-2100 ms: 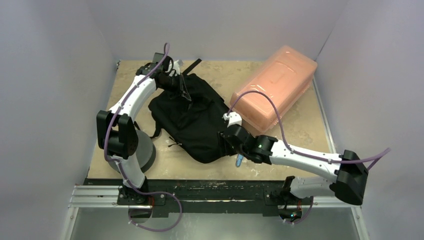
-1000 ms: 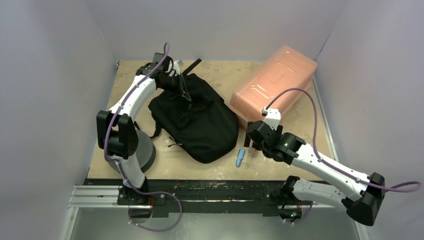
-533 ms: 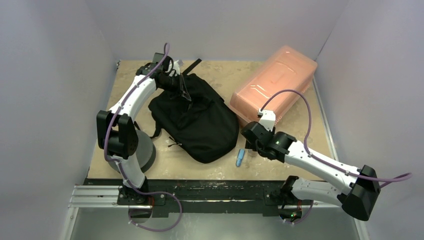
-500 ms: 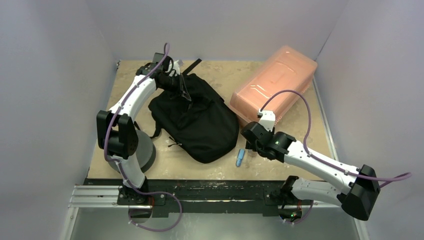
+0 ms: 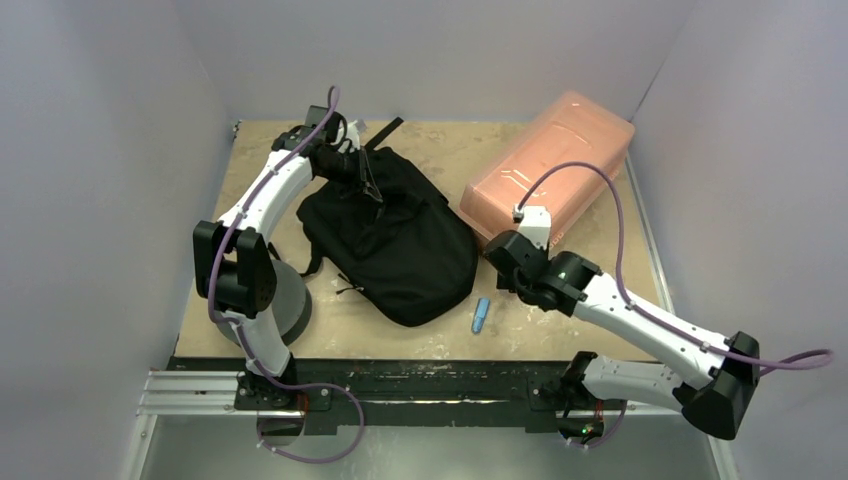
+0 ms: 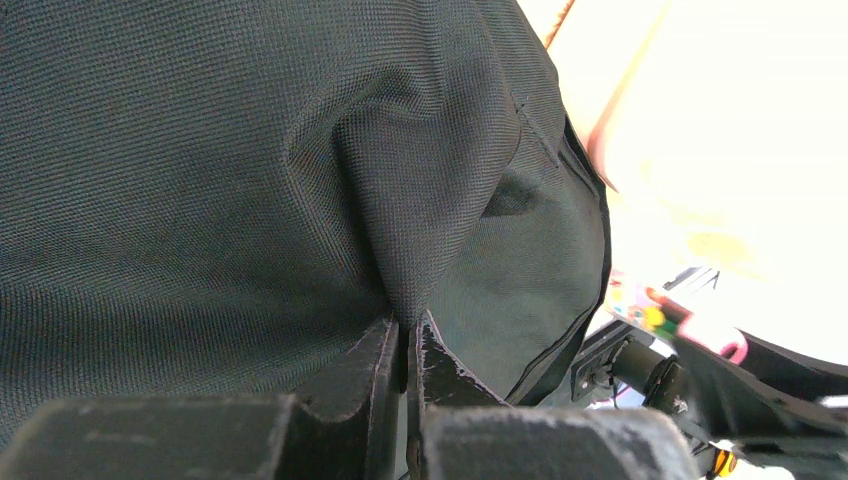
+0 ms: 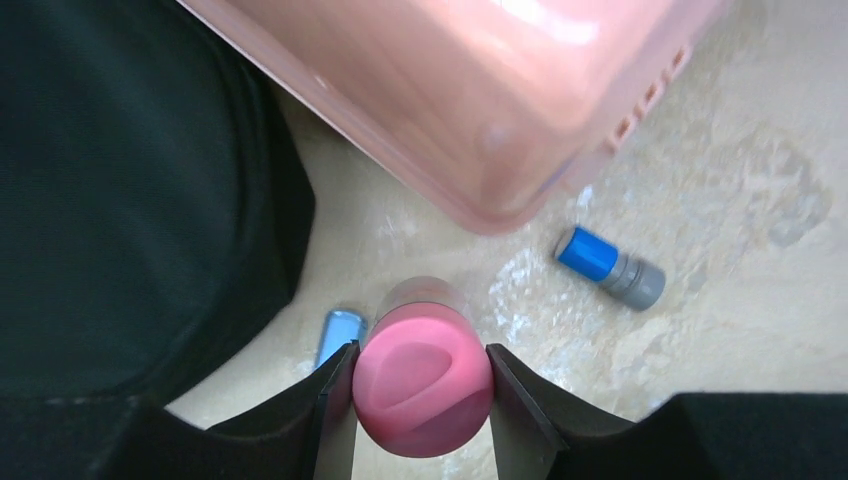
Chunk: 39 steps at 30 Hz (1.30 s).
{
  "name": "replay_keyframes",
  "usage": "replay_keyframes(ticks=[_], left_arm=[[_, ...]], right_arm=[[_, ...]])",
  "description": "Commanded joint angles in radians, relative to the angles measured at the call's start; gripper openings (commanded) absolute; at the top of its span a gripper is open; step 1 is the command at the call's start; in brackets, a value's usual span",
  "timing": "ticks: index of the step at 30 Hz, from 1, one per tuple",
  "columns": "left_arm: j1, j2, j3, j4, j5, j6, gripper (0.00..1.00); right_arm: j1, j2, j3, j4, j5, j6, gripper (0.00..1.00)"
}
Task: Pack the student bag
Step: Pick up the stationery from the center of the board, then place the stationery in the student bag.
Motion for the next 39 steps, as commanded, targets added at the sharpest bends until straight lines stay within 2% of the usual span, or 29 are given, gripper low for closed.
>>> replay_keyframes(ticks=[1,5,10,14,17,22,24,28,32,37,38,39], left_arm=[[0.002,-0.041,0.0,0.012,0.03,0.01,0.0],[0.002,-0.046,-0.001,0.012,0.031,0.009,0.0],[0.002,-0.066,-0.013,0.026,0.034,0.007,0.0],[0.002,-0.068,-0.018,0.027,0.051,0.007,0.0],[0.001,-0.076,-0.022,0.028,0.054,0.008,0.0],[0.002,-0.078,-0.012,0.025,0.07,0.007,0.0],[0.001,-0.081,-0.016,0.027,0.079,0.004,0.0],[0.002,-0.086,-0.017,0.028,0.073,0.004,0.0],[0.002,-0.098,-0.019,0.032,0.091,-0.001,0.0],[0.004,-0.109,-0.019,0.028,0.076,0.005,0.0],[0.004,-0.109,-0.016,0.027,0.081,0.005,0.0],[0.004,-0.111,-0.02,0.029,0.083,0.003,0.0]], right_arm=[[0.003,-0.014,0.217,-0.038,0.082,-0.197,0.0],[0.004,-0.061,0.237,0.216,-0.111,-0.335,0.0],[0.002,-0.013,0.163,0.669,-0.297,-0.305,0.0],[0.002,0.119,0.125,1.015,-0.296,-0.255,0.0],[0.002,0.249,0.141,1.179,-0.267,-0.253,0.0],[0.002,0.422,0.167,1.38,-0.278,-0.291,0.0],[0.002,0.469,0.16,1.482,-0.258,-0.33,0.0],[-0.003,0.558,0.155,1.584,-0.195,-0.358,0.0],[-0.018,0.643,0.122,1.741,-0.261,-0.35,0.0],[-0.034,0.743,0.123,1.794,-0.385,-0.274,0.0],[-0.036,0.751,0.118,1.797,-0.406,-0.273,0.05],[-0.039,0.756,0.117,1.783,-0.416,-0.272,0.14]])
